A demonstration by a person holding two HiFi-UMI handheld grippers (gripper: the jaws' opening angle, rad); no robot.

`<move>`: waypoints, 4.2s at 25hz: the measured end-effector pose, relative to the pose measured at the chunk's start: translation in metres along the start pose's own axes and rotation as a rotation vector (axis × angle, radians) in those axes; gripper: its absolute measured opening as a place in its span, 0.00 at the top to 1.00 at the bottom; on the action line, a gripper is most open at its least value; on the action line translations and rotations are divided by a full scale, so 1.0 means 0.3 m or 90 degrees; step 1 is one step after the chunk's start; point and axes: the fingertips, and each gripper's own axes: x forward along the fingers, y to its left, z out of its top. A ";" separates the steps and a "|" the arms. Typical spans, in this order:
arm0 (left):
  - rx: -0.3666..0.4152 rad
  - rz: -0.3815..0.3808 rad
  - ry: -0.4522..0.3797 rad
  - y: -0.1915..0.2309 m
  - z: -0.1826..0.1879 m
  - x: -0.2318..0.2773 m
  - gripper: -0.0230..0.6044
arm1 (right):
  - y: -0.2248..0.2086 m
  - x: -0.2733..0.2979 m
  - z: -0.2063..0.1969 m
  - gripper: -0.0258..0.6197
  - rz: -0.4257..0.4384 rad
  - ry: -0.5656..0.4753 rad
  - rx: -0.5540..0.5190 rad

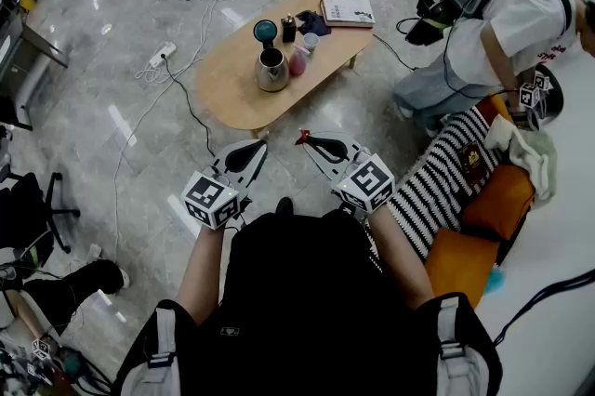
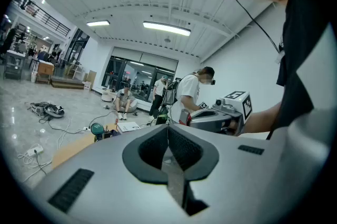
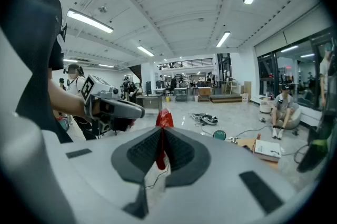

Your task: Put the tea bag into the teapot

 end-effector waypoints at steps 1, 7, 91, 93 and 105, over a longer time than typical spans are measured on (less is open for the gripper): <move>-0.002 -0.002 -0.003 -0.005 0.002 -0.004 0.95 | 0.002 -0.003 0.001 0.92 -0.003 0.001 -0.001; 0.003 -0.010 -0.008 -0.034 0.002 -0.025 0.94 | 0.032 -0.016 0.009 0.93 -0.008 0.000 -0.004; -0.058 0.184 -0.025 -0.112 -0.009 0.438 0.95 | -0.380 -0.130 -0.112 0.92 0.241 0.046 -0.042; -0.060 0.176 -0.030 -0.085 0.006 0.453 0.95 | -0.398 -0.111 -0.111 0.92 0.234 0.051 -0.039; -0.064 0.112 -0.020 0.284 0.084 0.489 0.95 | -0.519 0.201 -0.057 0.92 0.185 0.085 -0.021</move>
